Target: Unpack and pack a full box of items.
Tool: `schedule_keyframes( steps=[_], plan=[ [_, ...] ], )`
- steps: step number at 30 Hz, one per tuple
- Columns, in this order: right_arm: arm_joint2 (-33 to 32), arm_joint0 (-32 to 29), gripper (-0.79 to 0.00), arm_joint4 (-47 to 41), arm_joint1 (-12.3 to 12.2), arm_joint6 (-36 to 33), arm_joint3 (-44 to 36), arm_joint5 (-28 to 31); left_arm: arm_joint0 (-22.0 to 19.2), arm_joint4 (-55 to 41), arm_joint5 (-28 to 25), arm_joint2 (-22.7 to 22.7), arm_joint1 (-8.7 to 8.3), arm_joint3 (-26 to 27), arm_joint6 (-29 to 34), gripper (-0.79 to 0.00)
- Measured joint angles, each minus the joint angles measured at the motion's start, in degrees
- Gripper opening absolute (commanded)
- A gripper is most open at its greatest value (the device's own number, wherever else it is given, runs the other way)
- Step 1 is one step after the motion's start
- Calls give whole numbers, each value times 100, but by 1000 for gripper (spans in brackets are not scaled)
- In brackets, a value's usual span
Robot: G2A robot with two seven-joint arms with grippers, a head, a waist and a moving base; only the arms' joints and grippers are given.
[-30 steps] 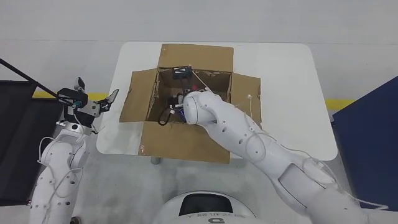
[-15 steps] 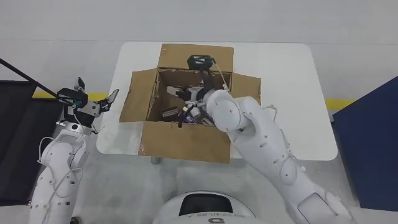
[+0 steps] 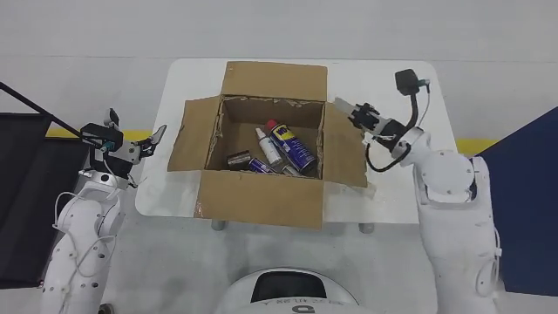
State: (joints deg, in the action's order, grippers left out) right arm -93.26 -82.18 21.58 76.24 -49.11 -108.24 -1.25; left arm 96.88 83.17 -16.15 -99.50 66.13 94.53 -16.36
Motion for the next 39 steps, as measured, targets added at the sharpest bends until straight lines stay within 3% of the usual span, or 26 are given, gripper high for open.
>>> schedule_keyframes(
  steps=[5,10,16,21,33,39],
  plan=[
    [-380,320,0,-245,-94,-350,935,82,0,0,0,0,0,0,0,0],
    [-163,799,0,309,-166,-485,1993,165,0,0,0,0,0,0,0,0],
    [30,1325,0,171,-213,-769,2924,364,0,0,0,0,0,0,0,0],
    [-62,1559,0,-422,-275,-1283,3171,728,0,0,0,0,0,0,0,0],
    [-319,1913,0,-2503,-455,-3282,3296,764,0,0,0,0,0,0,0,0],
    [-121,2049,0,-2744,-494,-3168,3152,343,0,0,0,0,0,0,0,0]
  ],
)
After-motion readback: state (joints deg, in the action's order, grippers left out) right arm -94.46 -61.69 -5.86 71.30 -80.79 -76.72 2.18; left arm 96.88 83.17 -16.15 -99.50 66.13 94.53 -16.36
